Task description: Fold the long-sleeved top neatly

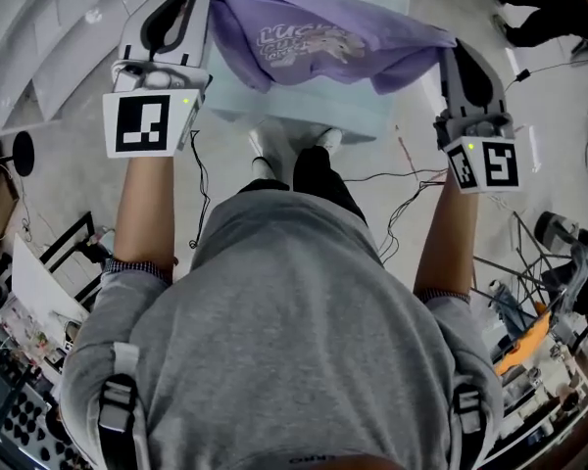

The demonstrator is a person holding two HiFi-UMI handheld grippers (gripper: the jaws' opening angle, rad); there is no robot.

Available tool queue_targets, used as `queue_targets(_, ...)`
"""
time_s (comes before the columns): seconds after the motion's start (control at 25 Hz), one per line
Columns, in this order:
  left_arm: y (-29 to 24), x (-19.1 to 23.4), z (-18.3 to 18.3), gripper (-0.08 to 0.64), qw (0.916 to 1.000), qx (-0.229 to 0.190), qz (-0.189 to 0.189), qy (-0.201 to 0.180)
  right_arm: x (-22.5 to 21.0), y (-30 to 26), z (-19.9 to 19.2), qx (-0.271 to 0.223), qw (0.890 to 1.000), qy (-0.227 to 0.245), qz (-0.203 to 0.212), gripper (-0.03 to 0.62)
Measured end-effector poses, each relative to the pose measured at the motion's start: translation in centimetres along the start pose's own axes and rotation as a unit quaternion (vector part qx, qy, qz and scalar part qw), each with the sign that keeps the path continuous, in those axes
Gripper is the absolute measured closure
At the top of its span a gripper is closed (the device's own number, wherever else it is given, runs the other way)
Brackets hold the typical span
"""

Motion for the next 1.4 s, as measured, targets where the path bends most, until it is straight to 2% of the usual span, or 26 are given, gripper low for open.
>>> queue_targets(0.32,7.1,0.0,1.5,0.532,0.9993,-0.025,-0.024,0.015,7.1,5.6,1.2,0.003,1.000,-0.006,-0.024,0.568)
queue_targets(0.44,8.5,0.2,1.8,0.532,0.9989,-0.028,-0.028,0.023,8.7,6.5,1.6,0.013,1.000,-0.001,-0.028,0.568)
queue_targets(0.6,8.8,-0.2,1.1,0.532,0.9989,-0.019,-0.040,0.013,9.1,7.1,0.2,0.038,0.999,-0.006,-0.038,0.568)
queue_targets(0.76,7.2,-1.2,-2.1,0.532,0.9980,0.016,-0.059,0.014,8.3,6.2,-2.9,0.070,0.997,-0.011,-0.042,0.568)
queue_targets(0.96,3.2,-2.3,-8.0,0.532,0.9932,0.087,-0.074,0.023,6.1,3.4,-8.2,0.139,0.989,-0.013,-0.042,0.568)
queue_targets(1.4,-9.0,-2.4,-17.3,0.532,0.9799,0.181,-0.084,0.010,-2.4,-6.3,-17.1,0.204,0.977,-0.053,-0.018,0.566)
Point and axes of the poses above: the fingertips, and each gripper's own axes: y backward along the fingers, x to its left, z out of its top, the point moved 7 cm from there along y, backward along the fingers, and after that the axes turned 5 degrees about -z, right-handed, at the moved point
